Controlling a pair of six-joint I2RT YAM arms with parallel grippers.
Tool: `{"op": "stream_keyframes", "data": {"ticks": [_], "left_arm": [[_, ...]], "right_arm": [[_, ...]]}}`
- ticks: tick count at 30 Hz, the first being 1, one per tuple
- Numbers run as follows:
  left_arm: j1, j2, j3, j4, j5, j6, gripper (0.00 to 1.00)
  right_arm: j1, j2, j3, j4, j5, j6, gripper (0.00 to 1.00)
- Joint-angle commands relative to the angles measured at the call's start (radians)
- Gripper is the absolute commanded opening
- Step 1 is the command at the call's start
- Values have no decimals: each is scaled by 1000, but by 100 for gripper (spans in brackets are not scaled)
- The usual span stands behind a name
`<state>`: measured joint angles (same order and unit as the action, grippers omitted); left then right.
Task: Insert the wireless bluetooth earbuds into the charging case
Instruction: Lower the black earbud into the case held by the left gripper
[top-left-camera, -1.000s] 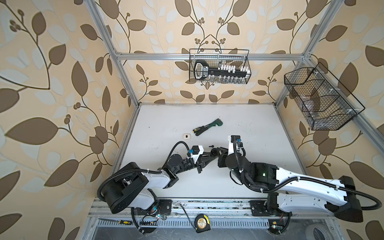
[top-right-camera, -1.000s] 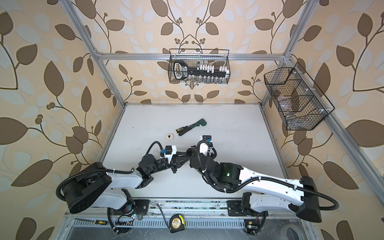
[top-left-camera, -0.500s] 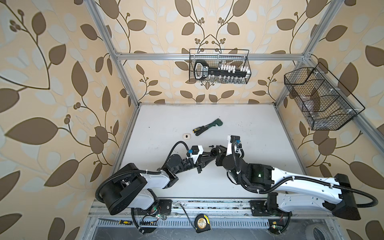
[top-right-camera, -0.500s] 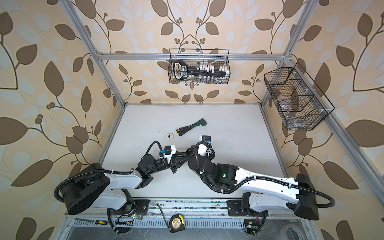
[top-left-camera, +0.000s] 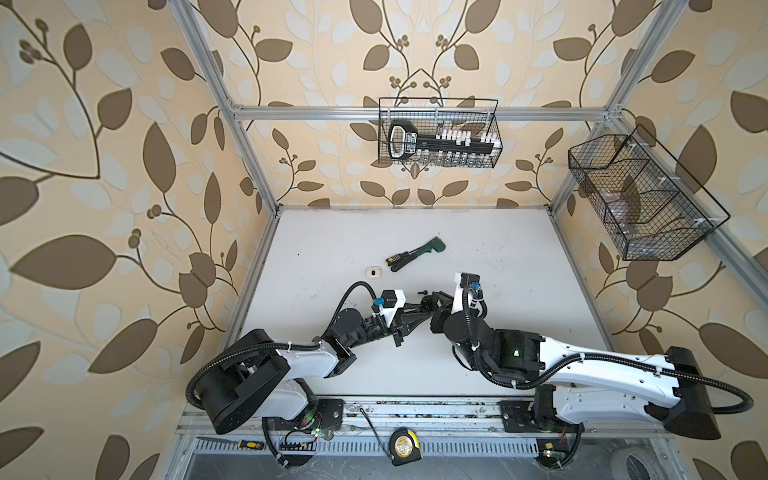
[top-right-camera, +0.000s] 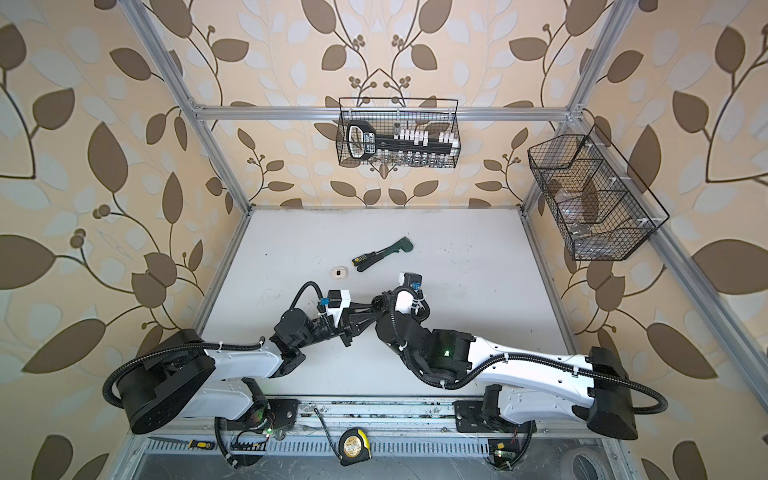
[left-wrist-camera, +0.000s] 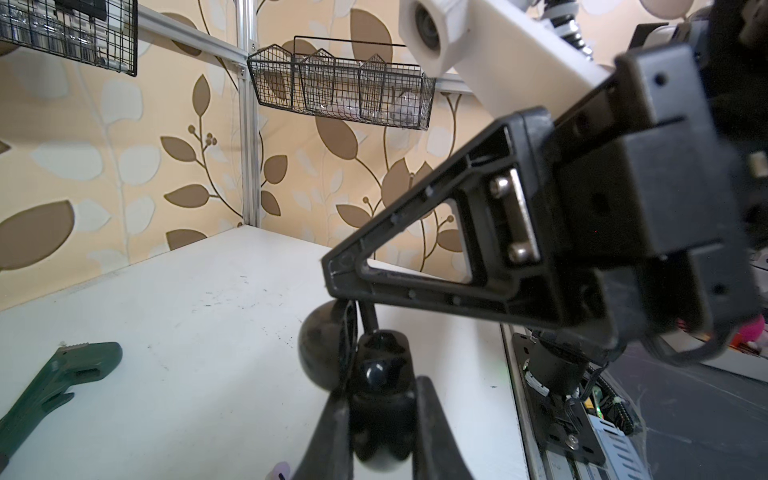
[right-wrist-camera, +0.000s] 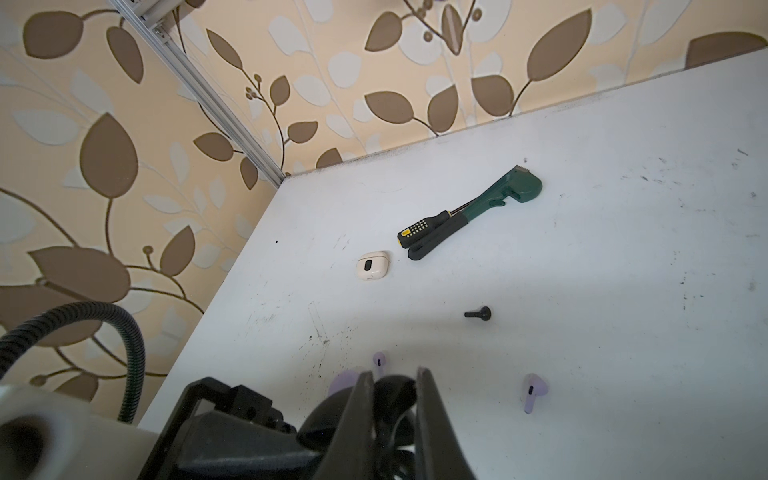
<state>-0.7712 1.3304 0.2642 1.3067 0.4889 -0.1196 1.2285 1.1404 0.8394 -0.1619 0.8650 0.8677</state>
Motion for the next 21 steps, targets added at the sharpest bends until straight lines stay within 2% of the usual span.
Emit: {"op": "stream_keyframes", "data": {"ticks": [1, 21], "left_arm": [[1, -31, 31, 39, 1, -7, 0], [2, -84, 28, -25, -32, 9, 0]], "right_arm": [[6, 17, -14, 9, 18, 17, 15], [23, 16, -71, 29, 6, 65, 14]]}}
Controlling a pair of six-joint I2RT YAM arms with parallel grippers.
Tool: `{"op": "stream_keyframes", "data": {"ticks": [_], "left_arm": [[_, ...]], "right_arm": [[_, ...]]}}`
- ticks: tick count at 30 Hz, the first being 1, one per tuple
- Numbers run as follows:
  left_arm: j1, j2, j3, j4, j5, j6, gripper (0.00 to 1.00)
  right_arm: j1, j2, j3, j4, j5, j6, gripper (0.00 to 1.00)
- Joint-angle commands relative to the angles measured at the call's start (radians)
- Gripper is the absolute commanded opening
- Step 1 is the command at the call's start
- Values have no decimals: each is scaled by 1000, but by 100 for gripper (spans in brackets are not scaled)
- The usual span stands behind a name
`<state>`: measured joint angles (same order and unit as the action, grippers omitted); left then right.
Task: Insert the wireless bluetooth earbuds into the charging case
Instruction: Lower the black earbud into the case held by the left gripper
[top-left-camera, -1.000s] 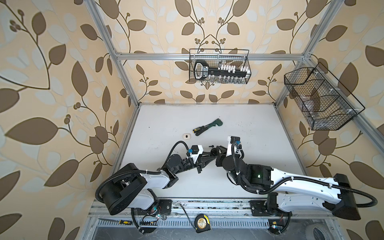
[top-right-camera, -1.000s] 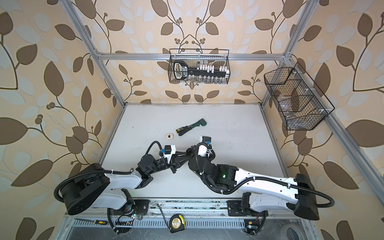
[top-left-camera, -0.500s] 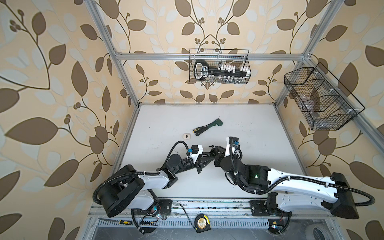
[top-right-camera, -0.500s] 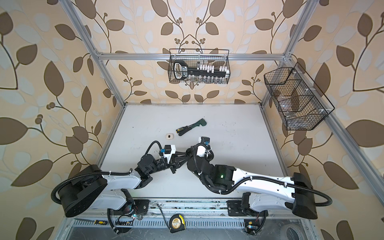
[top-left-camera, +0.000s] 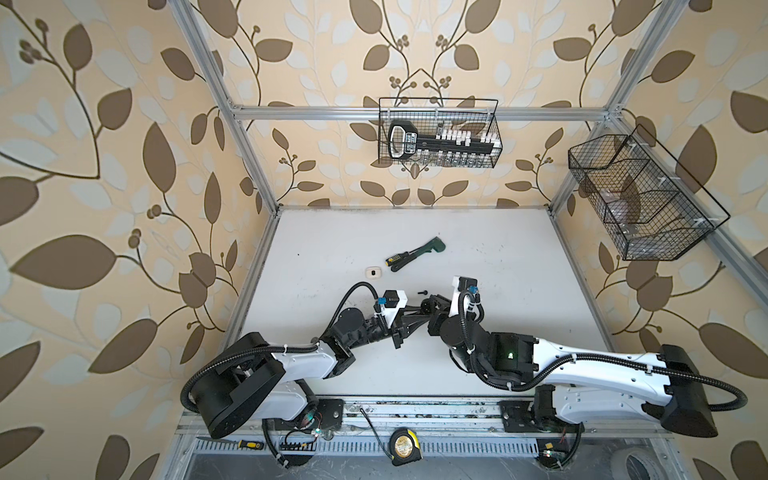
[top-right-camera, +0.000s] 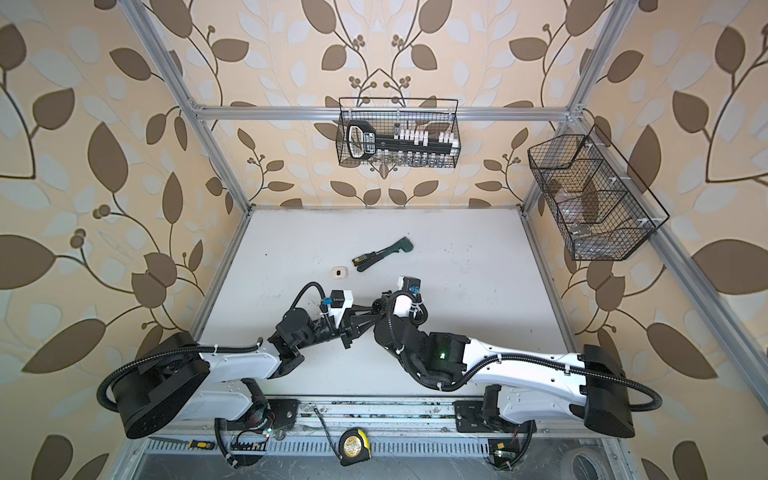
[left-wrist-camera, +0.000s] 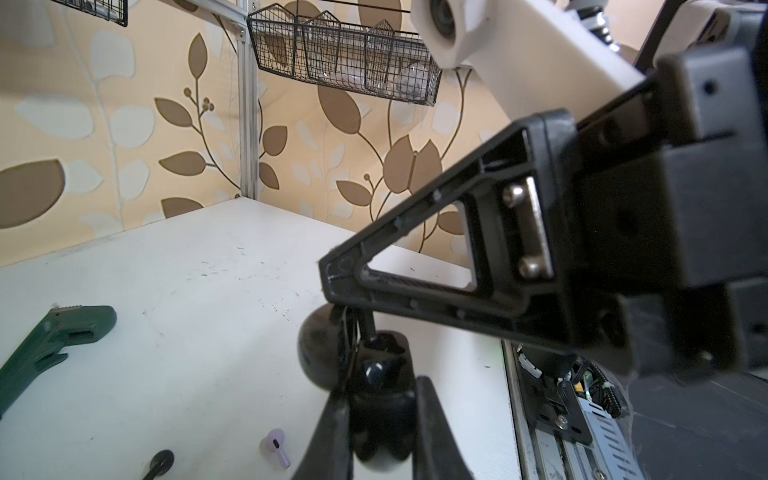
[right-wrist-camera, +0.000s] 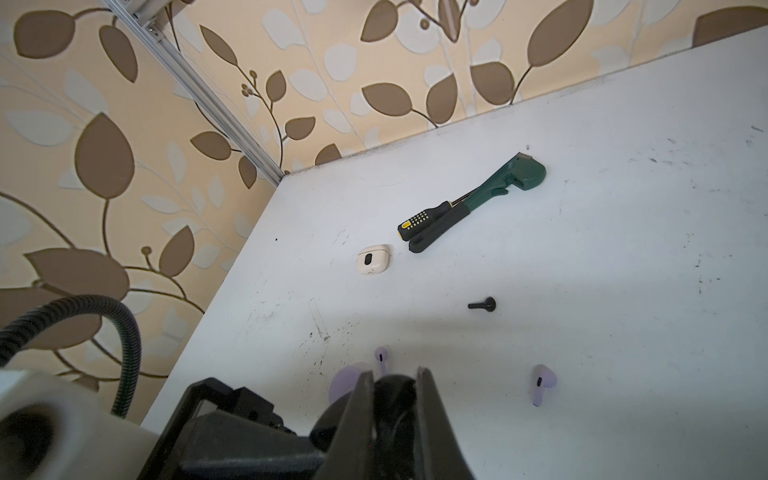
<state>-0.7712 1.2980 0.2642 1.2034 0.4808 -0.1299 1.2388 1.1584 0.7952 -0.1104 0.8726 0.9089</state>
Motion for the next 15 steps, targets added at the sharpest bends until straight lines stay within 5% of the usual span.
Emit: {"op": "stream_keyframes", "data": {"ticks": [1, 15], "left_arm": [[1, -55, 29, 70, -26, 22, 0], [2, -88, 36, -6, -60, 32, 0]], "right_arm": [[14, -2, -28, -22, -3, 27, 14], [31, -6, -48, -2, 0, 43, 13]]}}
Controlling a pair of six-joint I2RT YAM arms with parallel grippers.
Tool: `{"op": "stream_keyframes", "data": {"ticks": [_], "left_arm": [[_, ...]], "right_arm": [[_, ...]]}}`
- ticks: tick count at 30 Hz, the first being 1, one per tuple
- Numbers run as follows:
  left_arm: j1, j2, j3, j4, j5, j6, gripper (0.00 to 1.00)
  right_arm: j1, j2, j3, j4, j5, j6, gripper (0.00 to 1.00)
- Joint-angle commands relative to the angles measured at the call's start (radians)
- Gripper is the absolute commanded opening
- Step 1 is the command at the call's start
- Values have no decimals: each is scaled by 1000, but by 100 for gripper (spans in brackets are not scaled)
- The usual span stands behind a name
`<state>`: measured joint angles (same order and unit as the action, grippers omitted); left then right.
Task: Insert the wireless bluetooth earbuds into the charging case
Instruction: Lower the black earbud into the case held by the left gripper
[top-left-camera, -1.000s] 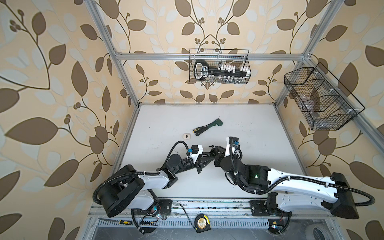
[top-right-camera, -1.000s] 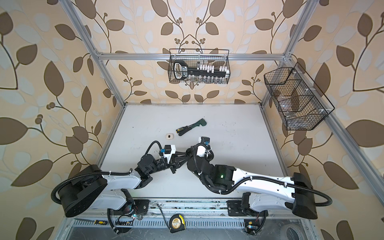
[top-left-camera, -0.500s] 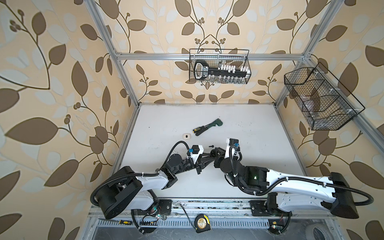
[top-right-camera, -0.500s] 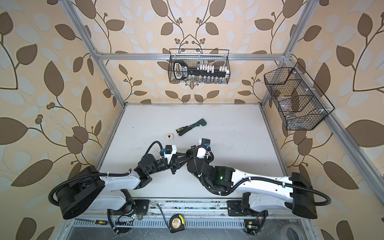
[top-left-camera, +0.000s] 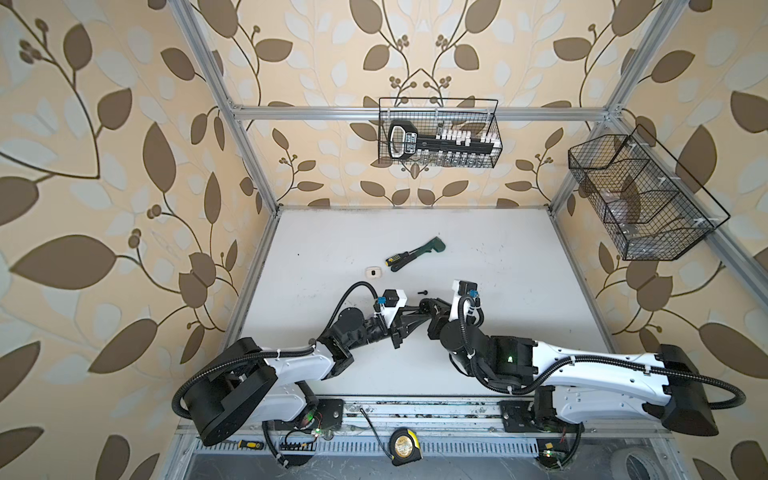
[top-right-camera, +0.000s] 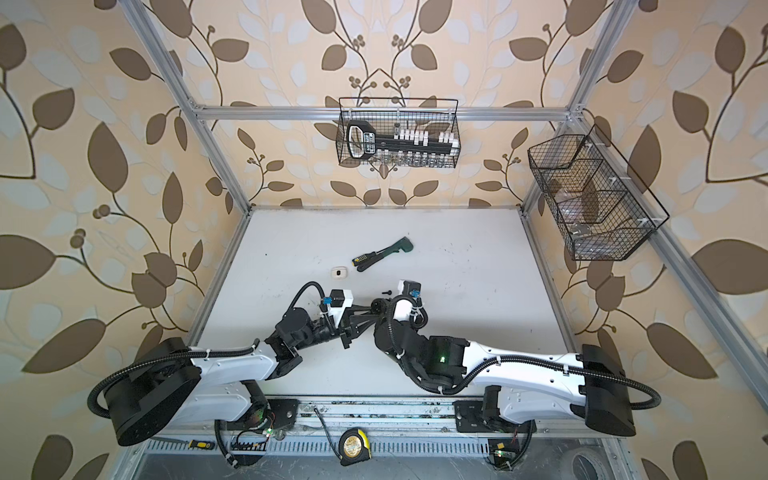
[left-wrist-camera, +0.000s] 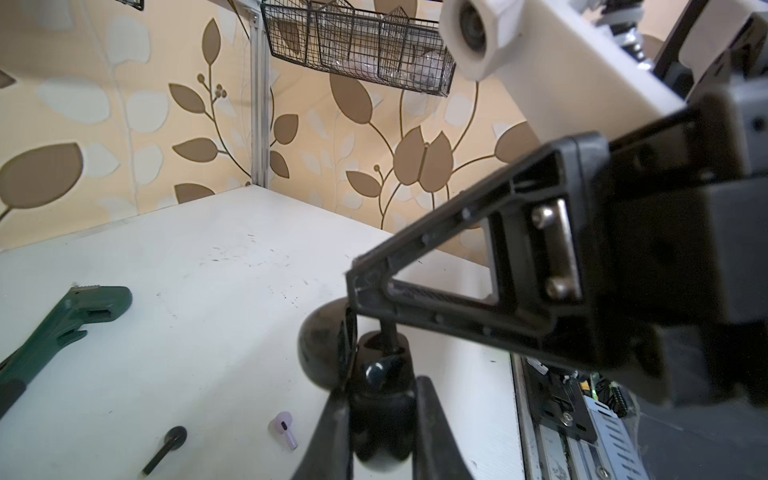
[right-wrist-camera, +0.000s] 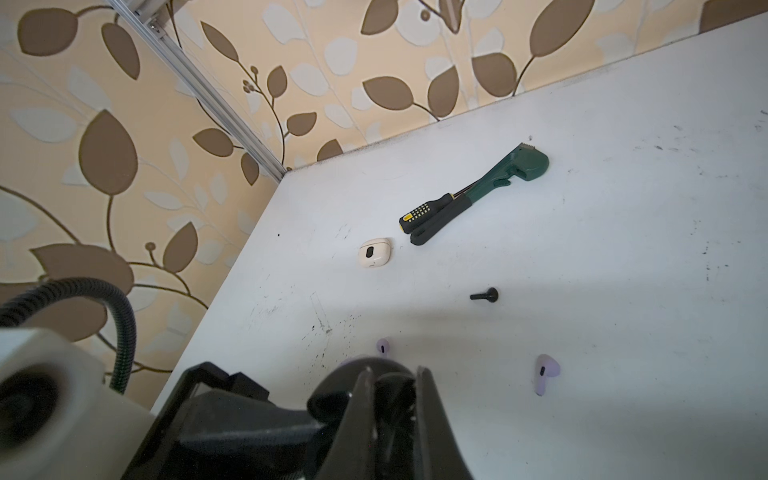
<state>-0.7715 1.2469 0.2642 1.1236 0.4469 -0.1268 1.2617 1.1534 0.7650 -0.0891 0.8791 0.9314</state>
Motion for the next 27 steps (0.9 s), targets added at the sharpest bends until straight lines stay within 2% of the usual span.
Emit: {"op": "stream_keyframes", "data": {"ticks": [1, 15, 27], "left_arm": [[2, -37, 38, 69, -29, 29, 0], [1, -42, 26, 94, -16, 35, 0], [1, -41, 11, 133, -13, 45, 0]], "right_arm": [[9, -1, -18, -23, -5, 22, 13], [11, 31, -13, 2, -37, 26, 13], [15, 13, -23, 9, -58, 34, 27]]}}
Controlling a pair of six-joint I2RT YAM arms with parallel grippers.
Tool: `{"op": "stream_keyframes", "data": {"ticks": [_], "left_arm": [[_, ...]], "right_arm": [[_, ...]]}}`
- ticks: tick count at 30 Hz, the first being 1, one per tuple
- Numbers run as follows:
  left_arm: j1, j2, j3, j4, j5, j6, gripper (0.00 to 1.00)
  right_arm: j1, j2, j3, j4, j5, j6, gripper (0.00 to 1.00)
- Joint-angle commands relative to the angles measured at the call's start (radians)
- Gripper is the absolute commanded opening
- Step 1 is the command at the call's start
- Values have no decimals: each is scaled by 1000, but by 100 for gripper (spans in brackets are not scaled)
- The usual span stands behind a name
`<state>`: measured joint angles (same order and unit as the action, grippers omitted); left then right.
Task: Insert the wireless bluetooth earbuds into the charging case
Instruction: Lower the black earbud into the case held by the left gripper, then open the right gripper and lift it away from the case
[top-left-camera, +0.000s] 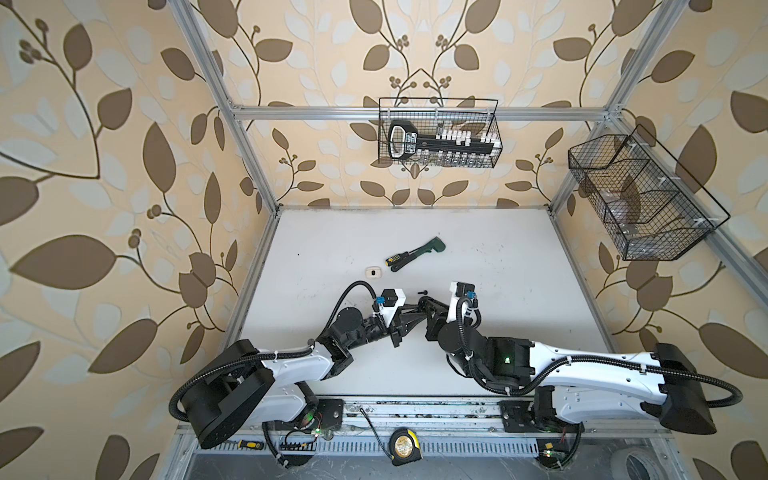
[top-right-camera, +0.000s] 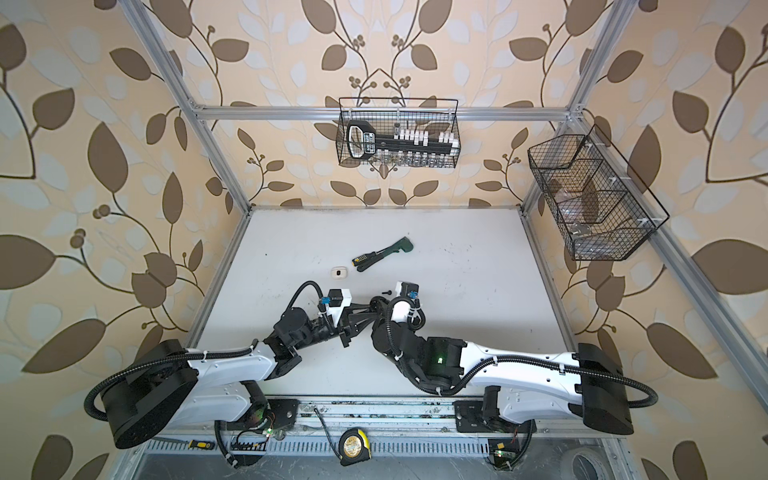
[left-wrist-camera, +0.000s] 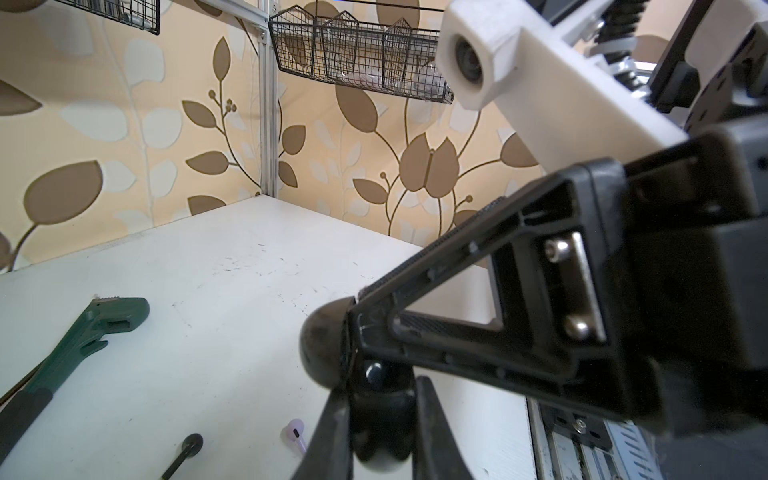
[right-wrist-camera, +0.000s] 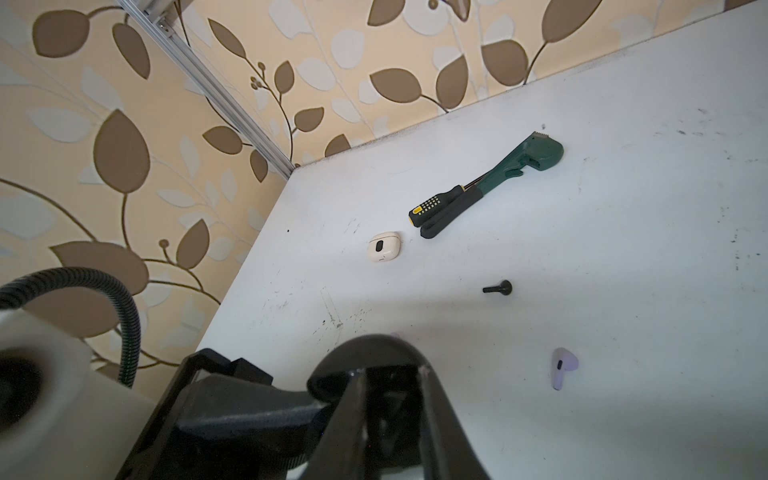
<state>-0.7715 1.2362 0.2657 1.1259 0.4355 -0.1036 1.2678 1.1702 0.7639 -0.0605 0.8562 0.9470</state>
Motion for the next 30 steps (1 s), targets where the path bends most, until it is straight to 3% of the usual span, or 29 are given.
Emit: {"op": "stream_keyframes", "data": {"ticks": [1, 6, 11, 17, 20, 24, 30], "left_arm": [[1, -30, 10, 130, 0, 20, 0], [2, -32, 7, 137, 1, 19, 0], [1, -41, 4, 125, -5, 29, 0], [1, -18, 6, 139, -1, 32, 0], [1, -14, 5, 143, 0, 34, 0], [1, -11, 1, 134, -20, 53, 0], [3, 68, -47, 262, -179, 28, 0]], "right_arm": [[10, -7, -23, -19, -35, 20, 30], [13, -37, -31, -18, -55, 17, 41], [12, -78, -12, -56, -78, -11, 59], [-10, -177, 86, -158, -115, -131, 66], [-99, -205, 155, -226, -230, -187, 67], [-313, -213, 209, -295, -417, -236, 67], [-558, -132, 155, -262, -548, -288, 67]]}}
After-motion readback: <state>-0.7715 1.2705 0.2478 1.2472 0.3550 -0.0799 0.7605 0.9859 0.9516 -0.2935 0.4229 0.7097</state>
